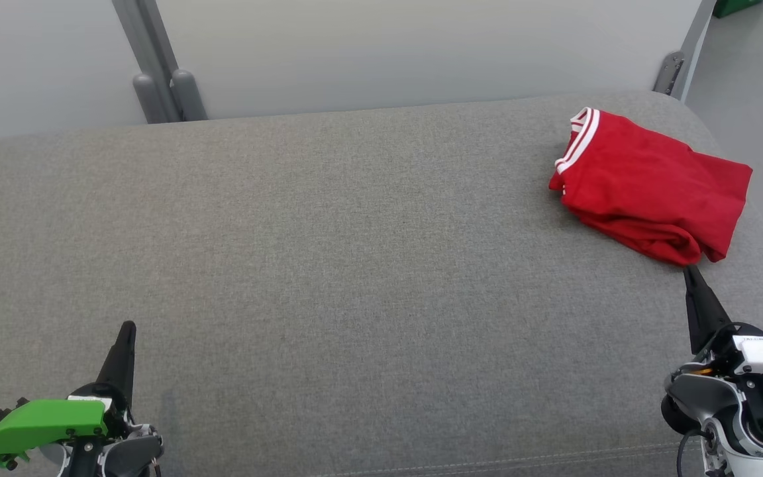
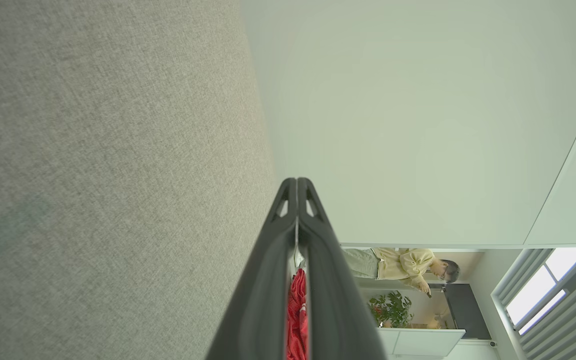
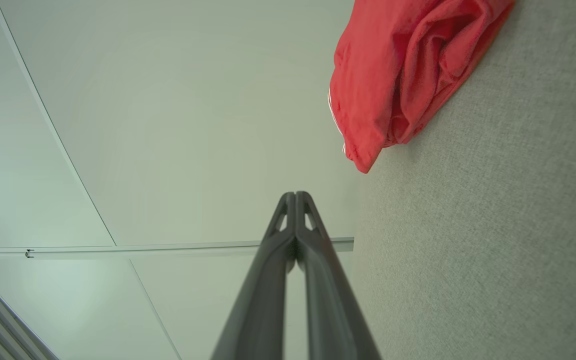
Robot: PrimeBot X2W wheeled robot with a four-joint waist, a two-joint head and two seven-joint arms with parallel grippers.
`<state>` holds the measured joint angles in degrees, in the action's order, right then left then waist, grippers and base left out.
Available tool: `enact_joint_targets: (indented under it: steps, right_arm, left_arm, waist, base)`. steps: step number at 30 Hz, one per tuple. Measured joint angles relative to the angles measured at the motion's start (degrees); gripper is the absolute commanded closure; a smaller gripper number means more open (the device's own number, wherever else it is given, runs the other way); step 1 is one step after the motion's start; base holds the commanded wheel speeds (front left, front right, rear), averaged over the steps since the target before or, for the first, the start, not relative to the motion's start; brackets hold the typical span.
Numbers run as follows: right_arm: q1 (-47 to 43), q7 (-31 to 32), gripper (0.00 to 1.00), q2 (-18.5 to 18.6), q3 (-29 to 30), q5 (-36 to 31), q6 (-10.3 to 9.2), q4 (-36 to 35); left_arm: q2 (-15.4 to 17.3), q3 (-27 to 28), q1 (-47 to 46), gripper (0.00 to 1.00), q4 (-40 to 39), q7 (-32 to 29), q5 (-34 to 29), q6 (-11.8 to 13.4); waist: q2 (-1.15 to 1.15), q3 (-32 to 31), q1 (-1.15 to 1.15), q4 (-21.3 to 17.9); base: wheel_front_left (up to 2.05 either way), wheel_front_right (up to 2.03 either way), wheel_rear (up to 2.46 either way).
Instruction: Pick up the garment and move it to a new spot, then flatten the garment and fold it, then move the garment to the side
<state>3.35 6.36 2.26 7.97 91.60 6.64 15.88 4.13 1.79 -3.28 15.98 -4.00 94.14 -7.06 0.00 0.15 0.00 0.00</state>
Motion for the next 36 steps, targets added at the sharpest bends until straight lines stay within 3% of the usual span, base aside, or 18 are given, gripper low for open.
enact_joint_targets:
  steps: [36]
  right_arm:
    - [0.0,0.0,1.00,0.0,0.0,0.0,0.00,0.0]
  left_arm:
    - [0.0,0.1,0.0,1.00,0.1,-0.1,0.0,0.0]
  waist:
    - [0.00,0.0,0.00,0.0]
  base:
    - [0.00,0.00,0.00]
